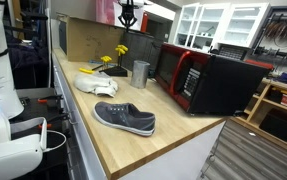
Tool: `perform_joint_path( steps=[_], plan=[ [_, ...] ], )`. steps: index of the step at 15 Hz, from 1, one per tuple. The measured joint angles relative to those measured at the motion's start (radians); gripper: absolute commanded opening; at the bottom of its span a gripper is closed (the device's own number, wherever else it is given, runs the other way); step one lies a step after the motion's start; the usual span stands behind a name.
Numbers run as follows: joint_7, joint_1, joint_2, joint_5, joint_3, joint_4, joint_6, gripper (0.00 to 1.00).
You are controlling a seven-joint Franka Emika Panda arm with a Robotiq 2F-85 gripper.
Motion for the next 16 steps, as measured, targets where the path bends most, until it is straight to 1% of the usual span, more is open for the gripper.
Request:
perform_joint_path(
  steps=[2, 4, 5, 6, 8, 9, 10, 11, 12, 13, 14, 15, 16],
  plan=[
    [0.041, -0.004, -0.041, 0.003, -0.005, -0.005, -0.002, 0.00],
    [0.120, -0.005, -0.077, 0.003, -0.010, -0.020, -0.002, 0.00],
    [0.160, -0.005, -0.094, 0.003, -0.012, -0.031, -0.002, 0.23],
    [0.198, -0.005, -0.108, 0.003, -0.013, -0.043, -0.002, 0.27],
    [0.235, -0.007, -0.134, 0.001, -0.017, -0.068, -0.001, 0.41],
    [0.226, -0.010, -0.143, 0.007, -0.019, -0.075, -0.001, 0.50],
    [0.193, -0.015, -0.148, 0.011, -0.022, -0.077, -0.001, 0.56],
    [0.136, -0.022, -0.149, 0.029, -0.028, -0.075, -0.001, 0.38],
    [0.065, -0.034, -0.147, 0.058, -0.040, -0.070, -0.001, 0.47],
    [0.013, -0.047, -0.141, 0.077, -0.050, -0.064, -0.001, 0.53],
    [-0.015, -0.057, -0.136, 0.088, -0.057, -0.060, -0.001, 0.56],
    [-0.029, -0.064, -0.132, 0.091, -0.062, -0.056, -0.001, 0.81],
    [-0.033, -0.066, -0.129, 0.091, -0.063, -0.053, -0.002, 0.82]
  ],
)
